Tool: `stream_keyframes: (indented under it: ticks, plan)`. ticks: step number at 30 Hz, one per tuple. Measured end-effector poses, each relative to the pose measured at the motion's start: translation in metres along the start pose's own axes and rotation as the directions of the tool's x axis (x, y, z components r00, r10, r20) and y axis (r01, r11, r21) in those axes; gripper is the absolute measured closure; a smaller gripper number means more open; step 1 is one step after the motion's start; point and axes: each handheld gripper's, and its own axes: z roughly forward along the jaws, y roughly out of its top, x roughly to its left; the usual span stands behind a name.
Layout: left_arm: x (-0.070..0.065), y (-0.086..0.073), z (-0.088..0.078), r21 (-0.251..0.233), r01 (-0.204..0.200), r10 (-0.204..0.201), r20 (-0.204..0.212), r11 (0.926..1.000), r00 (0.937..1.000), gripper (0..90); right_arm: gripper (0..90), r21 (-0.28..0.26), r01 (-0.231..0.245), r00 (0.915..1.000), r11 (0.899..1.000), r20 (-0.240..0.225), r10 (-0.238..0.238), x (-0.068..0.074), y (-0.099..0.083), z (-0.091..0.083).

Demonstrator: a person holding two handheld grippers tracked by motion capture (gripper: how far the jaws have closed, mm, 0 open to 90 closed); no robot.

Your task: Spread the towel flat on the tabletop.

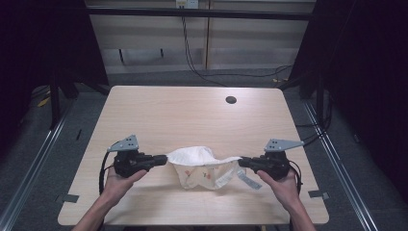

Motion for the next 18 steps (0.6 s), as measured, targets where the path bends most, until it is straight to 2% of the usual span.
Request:
stream_keyframes:
  ticks: [3, 5, 7, 10, 13, 18]
  plan:
    - [0.000, 0.003, -0.007, -0.017, 0.000, 0.000, -0.015, 0.9999, 0.9999, 87.1, 88.4, -0.043, -0.002, 1.0000, 0.999, -0.006, 0.001, -0.002, 0.014, -0.002]
    - [-0.001, 0.004, -0.009, -0.019, -0.004, 0.003, -0.016, 0.9998, 0.9999, 87.1, 88.3, -0.040, 0.007, 1.0000, 0.999, 0.000, -0.007, -0.002, 0.016, -0.003]
    - [-0.001, 0.007, -0.015, -0.042, 0.000, -0.001, -0.021, 0.9991, 0.9998, 87.1, 88.3, -0.054, 0.017, 0.9998, 0.998, -0.004, -0.017, 0.001, 0.021, -0.006]
    - [-0.001, 0.009, -0.017, -0.042, 0.001, -0.001, -0.017, 0.9991, 0.9999, 87.1, 88.4, -0.056, 0.028, 0.9996, 0.998, -0.006, -0.028, 0.002, 0.024, -0.008]
    - [-0.003, 0.013, -0.018, -0.043, -0.012, 0.011, -0.025, 0.9990, 0.9996, 87.1, 88.3, -0.078, 0.030, 0.9995, 0.996, 0.003, -0.030, 0.003, 0.032, -0.012]
    - [-0.007, 0.020, -0.022, -0.057, -0.028, 0.026, -0.032, 0.9980, 0.9992, 87.1, 88.3, -0.066, 0.024, 0.9997, 0.998, 0.011, -0.024, 0.001, 0.041, -0.013]
